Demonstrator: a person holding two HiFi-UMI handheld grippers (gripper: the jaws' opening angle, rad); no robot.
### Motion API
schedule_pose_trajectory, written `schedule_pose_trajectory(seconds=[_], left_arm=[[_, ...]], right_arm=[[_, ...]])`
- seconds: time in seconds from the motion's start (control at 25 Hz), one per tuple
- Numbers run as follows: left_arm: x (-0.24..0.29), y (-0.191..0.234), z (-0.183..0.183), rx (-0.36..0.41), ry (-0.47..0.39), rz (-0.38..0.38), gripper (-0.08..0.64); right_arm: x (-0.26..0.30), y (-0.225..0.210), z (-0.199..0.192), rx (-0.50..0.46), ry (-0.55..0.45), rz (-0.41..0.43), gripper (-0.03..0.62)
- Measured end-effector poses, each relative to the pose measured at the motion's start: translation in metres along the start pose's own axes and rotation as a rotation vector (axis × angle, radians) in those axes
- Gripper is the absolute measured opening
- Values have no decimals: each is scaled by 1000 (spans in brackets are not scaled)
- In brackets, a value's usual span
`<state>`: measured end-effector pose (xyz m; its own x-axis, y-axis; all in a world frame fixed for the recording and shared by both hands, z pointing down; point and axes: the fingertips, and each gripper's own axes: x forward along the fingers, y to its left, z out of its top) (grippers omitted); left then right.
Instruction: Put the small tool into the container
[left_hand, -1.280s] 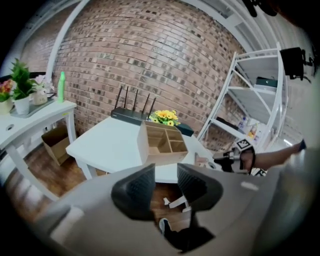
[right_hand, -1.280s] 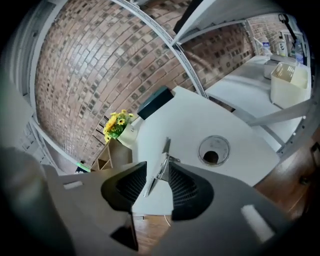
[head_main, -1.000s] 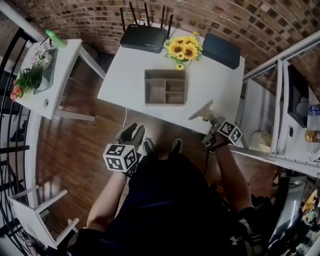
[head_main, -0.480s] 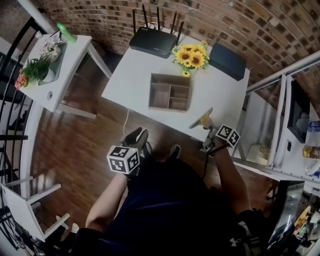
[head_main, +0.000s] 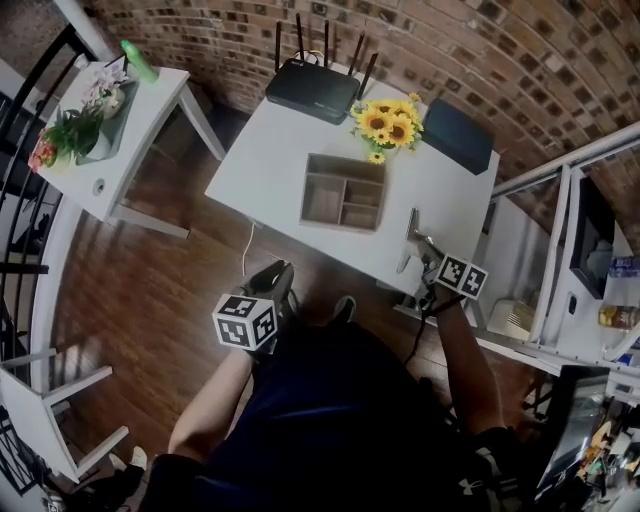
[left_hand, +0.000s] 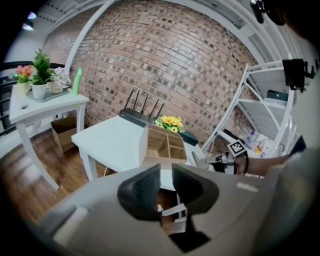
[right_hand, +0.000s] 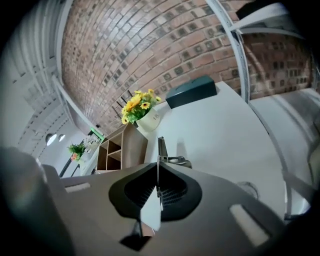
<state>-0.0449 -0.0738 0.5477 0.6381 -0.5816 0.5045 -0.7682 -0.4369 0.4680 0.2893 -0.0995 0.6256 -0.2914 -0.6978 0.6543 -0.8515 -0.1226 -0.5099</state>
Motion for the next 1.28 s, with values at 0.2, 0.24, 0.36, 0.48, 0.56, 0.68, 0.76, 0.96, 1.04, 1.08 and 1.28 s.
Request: schedule_pose_trajectory(seconds=[0.2, 0.24, 0.36, 0.48, 0.56, 0.68, 0.76, 0.96, 1.04, 1.08, 1.28], left_arm=[[3, 4, 7, 5, -7, -6, 69], [4, 5, 9, 7, -8, -7, 69], [6, 8, 15, 11, -11, -11, 69], [8, 11, 19, 13, -17, -15, 69], [8, 13, 22, 13, -25, -13, 69], [5, 20, 25, 6, -35, 3, 69], [2, 25, 25, -3, -43, 15, 69], [-11, 41, 23, -34, -62, 57, 67], [-17, 49, 19, -51, -69, 79, 67], [-21, 52, 18, -59, -73, 90, 67], [-36, 67, 8, -103, -87, 136, 65]], right_arm=[[-10, 31, 34, -168, -28, 27, 14], [-12, 38, 42, -204, -36, 30, 14], [-17, 64, 69, -293, -70, 47, 14], [-16, 97, 91, -374, -93, 97, 14], [-13, 119, 104, -469, -94, 127, 14], [-4, 149, 115, -683, -75, 151, 14], [4, 167, 117, -821, -53, 161, 14], [32, 199, 113, -1056, 10, 182, 14], [44, 209, 109, -1160, 35, 183, 14], [50, 215, 106, -1219, 47, 183, 14], [69, 243, 84, -1528, 126, 186, 14]])
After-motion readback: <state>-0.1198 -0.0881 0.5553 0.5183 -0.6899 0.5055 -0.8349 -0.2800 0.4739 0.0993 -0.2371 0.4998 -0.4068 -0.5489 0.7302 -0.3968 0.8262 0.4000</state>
